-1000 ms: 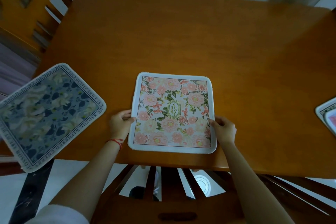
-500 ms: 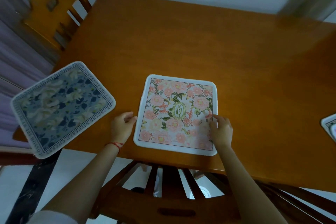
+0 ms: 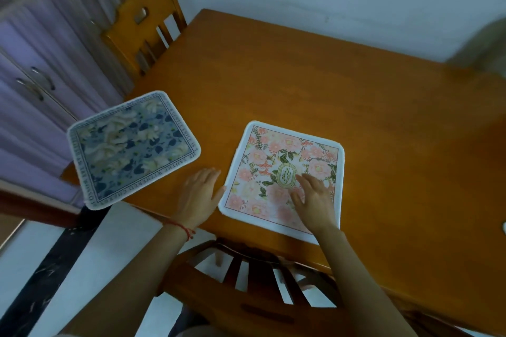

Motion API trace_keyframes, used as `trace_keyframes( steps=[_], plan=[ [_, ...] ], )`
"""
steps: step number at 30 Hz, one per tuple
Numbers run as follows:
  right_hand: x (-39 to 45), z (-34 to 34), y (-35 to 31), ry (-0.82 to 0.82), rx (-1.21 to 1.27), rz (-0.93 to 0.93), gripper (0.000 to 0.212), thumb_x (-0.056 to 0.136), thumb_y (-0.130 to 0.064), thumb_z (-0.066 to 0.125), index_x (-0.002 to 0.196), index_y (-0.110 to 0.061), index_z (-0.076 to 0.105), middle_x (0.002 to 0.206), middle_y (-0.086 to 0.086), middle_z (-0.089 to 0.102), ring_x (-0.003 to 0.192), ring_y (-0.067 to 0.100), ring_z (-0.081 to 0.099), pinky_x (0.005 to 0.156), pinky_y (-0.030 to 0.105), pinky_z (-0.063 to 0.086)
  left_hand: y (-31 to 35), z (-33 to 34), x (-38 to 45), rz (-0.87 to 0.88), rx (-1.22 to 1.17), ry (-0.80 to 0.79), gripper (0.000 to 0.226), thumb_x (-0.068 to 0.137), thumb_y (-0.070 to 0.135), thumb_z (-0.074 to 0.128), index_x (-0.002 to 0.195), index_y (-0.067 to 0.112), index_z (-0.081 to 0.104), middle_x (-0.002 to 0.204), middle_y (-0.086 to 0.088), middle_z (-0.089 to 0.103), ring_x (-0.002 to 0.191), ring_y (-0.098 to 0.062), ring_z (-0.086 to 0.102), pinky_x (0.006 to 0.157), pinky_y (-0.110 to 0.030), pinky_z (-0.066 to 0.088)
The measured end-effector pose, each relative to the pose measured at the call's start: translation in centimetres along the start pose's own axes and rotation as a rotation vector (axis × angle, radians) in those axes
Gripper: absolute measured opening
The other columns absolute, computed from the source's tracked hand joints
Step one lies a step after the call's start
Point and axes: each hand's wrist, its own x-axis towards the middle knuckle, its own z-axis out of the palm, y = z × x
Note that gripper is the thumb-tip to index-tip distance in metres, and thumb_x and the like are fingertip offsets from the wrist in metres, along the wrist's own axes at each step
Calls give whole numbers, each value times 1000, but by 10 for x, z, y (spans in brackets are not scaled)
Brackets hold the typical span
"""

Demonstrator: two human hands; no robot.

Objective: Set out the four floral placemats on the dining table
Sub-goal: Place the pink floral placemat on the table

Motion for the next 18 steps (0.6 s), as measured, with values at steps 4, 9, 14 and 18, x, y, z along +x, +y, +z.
trace_keyframes(
  steps=[4,9,14,18],
  plan=[
    [2,0,-23,-29,-57,-62,43,90,-27,52,129,-9,49,136,14,48,127,31,43,104,44,33,-16,-10,-8,19,59,51,51,94,38,40,138,13,36,145,-9,39,136,-24,31,111,-38,23],
    [3,7,-69,-2,-69,-95,43,90,-30,50,128,-10,50,134,14,50,125,32,45,103,46,34,-51,-33,-17,50,81,124,52,91,40,39,130,7,46,134,-14,51,127,-30,44,105,-43,32],
    [5,25,-126,32,-91,-127,50,88,-39,40,126,-9,52,132,15,53,122,33,48,100,47,38,-94,-63,-26,59,84,184,39,86,28,58,116,3,58,119,-17,62,113,-34,56,94,-48,44],
    [0,47,-177,52,-69,-129,59,89,-51,33,124,-8,53,128,15,55,119,34,51,97,48,41,-141,-90,-33,109,104,127,49,84,39,38,108,4,62,108,-16,67,100,-33,63,83,-46,51]
  ],
)
